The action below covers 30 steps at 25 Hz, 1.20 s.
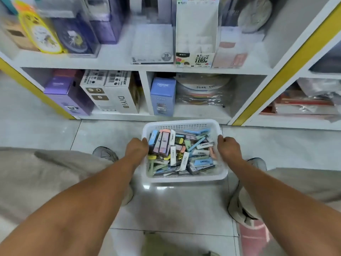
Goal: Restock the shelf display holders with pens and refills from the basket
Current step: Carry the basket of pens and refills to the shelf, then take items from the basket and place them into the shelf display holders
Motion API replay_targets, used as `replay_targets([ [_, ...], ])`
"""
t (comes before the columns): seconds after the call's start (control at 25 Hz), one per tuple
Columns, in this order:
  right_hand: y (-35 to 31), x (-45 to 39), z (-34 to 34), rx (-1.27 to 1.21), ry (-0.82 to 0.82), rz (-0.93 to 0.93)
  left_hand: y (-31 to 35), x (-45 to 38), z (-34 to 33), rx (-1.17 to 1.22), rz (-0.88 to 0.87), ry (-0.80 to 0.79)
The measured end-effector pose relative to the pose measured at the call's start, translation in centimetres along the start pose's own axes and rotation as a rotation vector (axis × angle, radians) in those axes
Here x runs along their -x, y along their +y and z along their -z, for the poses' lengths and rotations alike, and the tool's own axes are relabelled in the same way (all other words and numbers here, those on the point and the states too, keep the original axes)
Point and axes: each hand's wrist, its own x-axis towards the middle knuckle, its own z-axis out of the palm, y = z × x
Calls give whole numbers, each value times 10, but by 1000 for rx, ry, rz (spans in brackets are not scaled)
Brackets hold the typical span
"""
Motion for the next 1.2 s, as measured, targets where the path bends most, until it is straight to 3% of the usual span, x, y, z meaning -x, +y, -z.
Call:
replay_targets([
  [0.48, 45, -50, -80, 120, -119, -129, -13, -51, -54, -205, 55, -68],
  [0.56, 43, -43, -80, 185, -64, -68, -5, -41, -55, -340, -41, -7],
  [0.64, 36, -31, -75, 284, 87, 131, 6, -33, -61, -489, -260, 95],
  [0.72, 29, -21, -76, 364, 96, 327, 21, -28, -69, -512, -382, 53],
  [0.8, 25, -15, -83, 398, -29, 347, 33, -27, -80, -531, -349, -48],
  [0.96, 32, -8, -99, 386, -158, 302, 47, -34, -103, -696, -248, -91],
  [1.08, 37, -7, -110, 349, -142, 313, 48, -41, -113, -679, -177, -101],
  [1.2, 35, -9, -121, 309, -118, 333, 39, -43, -125, -551, -255, -109],
])
